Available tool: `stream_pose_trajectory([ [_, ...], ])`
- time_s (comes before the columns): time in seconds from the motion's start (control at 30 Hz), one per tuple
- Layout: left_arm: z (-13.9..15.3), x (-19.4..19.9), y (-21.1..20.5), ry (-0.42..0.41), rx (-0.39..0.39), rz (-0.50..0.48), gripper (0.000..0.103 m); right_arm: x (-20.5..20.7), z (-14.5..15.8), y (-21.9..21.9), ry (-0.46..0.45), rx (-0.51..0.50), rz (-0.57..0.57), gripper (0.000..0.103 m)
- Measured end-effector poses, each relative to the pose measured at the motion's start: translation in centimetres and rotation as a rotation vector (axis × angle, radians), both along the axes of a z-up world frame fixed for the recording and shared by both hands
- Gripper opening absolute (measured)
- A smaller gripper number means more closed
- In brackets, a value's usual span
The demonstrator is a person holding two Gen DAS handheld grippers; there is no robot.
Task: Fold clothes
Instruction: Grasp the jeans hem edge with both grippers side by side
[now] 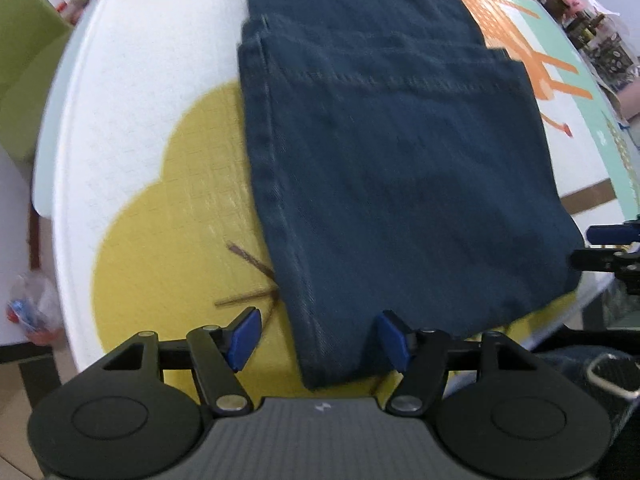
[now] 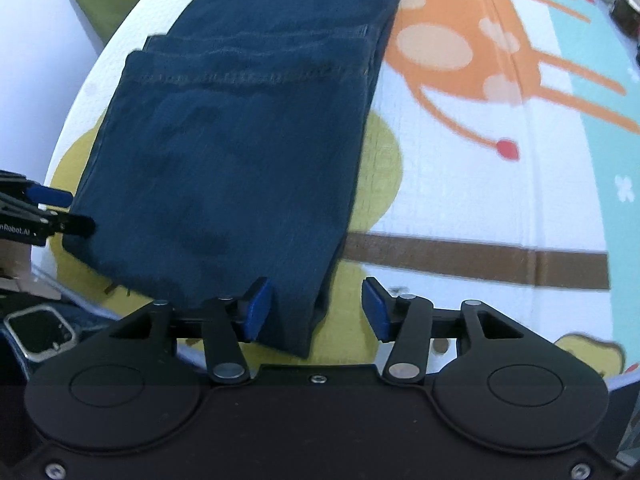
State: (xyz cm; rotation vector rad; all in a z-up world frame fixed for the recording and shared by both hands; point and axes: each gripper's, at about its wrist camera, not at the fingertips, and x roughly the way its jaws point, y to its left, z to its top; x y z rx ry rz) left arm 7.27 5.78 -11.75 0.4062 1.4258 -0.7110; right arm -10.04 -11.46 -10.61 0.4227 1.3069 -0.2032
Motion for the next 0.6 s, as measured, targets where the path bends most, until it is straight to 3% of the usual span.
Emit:
stream_pose_trajectory([
  [0.4, -1.9, -0.6, 0.7, 0.084, -0.012, 0.045, 0.069, -1.0, -2.4, 0.6, 0.022, 0.105, -0.042, 0.049],
  [0.6, -2.5, -0.3, 1.1, 0.121, -0.034, 0.058, 0.063, -1.4, -3.5, 0.1, 0.012, 0.177, -0.092, 0.040],
])
